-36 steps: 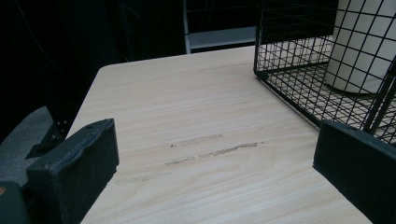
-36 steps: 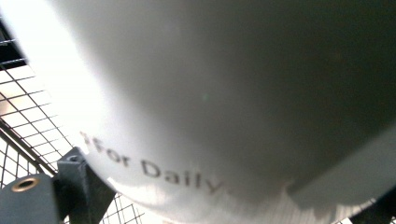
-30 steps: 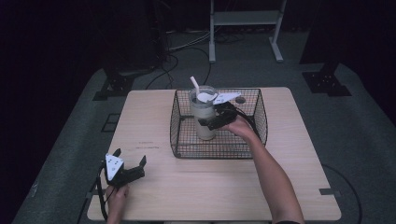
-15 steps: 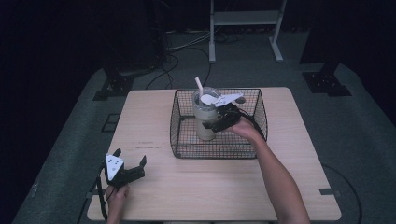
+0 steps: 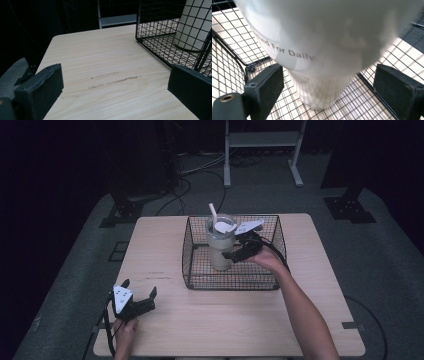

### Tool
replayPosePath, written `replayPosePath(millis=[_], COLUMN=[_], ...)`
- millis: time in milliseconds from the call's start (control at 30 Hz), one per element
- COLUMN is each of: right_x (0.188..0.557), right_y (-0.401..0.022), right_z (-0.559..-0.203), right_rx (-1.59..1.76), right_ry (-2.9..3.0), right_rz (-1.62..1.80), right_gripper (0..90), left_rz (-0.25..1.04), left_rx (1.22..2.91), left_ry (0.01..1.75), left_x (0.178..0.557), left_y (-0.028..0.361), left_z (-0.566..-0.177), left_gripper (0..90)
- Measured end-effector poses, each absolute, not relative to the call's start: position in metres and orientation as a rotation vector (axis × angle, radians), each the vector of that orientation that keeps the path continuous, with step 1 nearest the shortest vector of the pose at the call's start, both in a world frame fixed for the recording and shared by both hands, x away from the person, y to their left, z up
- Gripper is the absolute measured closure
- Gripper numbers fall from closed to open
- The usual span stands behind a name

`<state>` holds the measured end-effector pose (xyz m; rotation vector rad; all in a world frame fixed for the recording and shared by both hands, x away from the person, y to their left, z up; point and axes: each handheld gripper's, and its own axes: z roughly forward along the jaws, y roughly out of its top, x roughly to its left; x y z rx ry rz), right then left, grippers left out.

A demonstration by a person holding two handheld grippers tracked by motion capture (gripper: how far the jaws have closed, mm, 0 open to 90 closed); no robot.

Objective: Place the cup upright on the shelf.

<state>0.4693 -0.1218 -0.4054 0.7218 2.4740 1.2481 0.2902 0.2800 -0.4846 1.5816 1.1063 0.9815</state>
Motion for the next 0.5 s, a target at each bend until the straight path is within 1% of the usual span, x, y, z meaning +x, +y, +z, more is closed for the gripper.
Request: replayPosePath(millis=[400, 500], right_x=[0.458, 0.455], right_y=[-0.146, -0.147], right_z=[-0.380, -0.374], right_rx=[0.846, 0.880], right_ry=[2.450, 2.429], right_rz=[1.245, 1.263], right_gripper=[9.0, 9.0], left_rz=[0.983, 0.984], left_rx=[1.582, 1.584], left_ry=[1.104, 1.107], left_x=[0.290, 0.290], left_y=[0.280, 0.280], left_z=[-0.485, -0.485], left_gripper=[0.0, 0.0])
